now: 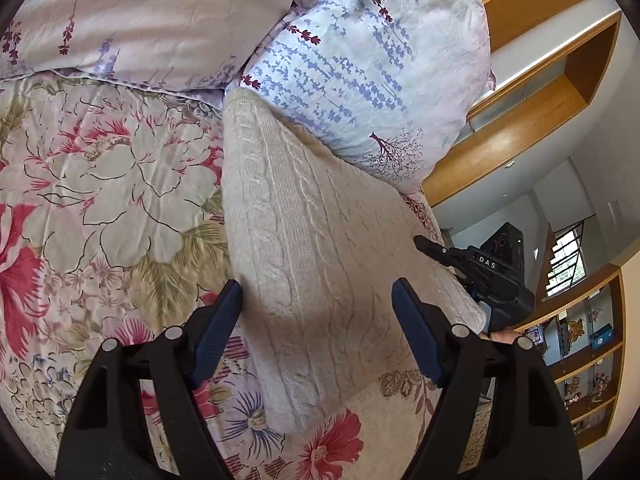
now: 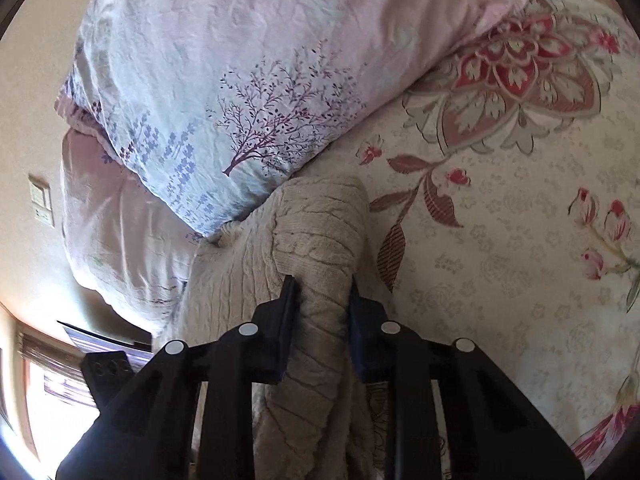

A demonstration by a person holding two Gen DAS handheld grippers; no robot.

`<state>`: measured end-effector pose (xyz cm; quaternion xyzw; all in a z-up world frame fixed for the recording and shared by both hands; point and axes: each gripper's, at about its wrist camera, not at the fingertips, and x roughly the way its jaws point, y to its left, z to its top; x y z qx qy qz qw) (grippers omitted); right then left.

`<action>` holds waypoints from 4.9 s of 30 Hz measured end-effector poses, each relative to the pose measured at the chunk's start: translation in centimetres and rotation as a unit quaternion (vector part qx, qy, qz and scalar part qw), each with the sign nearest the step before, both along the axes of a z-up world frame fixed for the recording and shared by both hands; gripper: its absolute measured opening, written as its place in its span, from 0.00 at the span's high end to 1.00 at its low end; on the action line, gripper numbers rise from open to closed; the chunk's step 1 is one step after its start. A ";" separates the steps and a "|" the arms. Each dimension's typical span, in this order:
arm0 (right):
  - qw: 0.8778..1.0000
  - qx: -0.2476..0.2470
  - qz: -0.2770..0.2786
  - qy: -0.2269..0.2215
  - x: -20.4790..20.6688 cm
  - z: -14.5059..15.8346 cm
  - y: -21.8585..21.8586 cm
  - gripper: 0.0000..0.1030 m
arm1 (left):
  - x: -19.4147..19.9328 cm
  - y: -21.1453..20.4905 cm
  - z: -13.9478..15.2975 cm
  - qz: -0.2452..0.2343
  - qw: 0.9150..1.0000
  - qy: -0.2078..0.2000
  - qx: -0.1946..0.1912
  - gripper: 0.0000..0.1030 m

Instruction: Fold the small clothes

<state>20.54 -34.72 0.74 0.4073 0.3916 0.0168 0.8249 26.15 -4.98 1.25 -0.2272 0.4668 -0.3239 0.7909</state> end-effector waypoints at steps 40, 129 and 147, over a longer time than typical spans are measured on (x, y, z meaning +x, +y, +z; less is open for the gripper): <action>0.994 -0.036 0.025 -0.098 -9.6 3.0 2.8 0.89 | -3.4 0.8 -1.7 -0.030 0.999 0.038 -0.011 0.79; 0.991 0.031 0.117 -0.050 1.0 0.2 8.3 0.73 | 2.4 6.1 0.8 0.032 0.998 0.036 -0.034 0.64; 0.989 0.015 0.145 -0.021 2.4 -1.1 15.4 0.53 | -0.7 15.9 -0.3 0.087 0.995 0.044 -0.001 0.50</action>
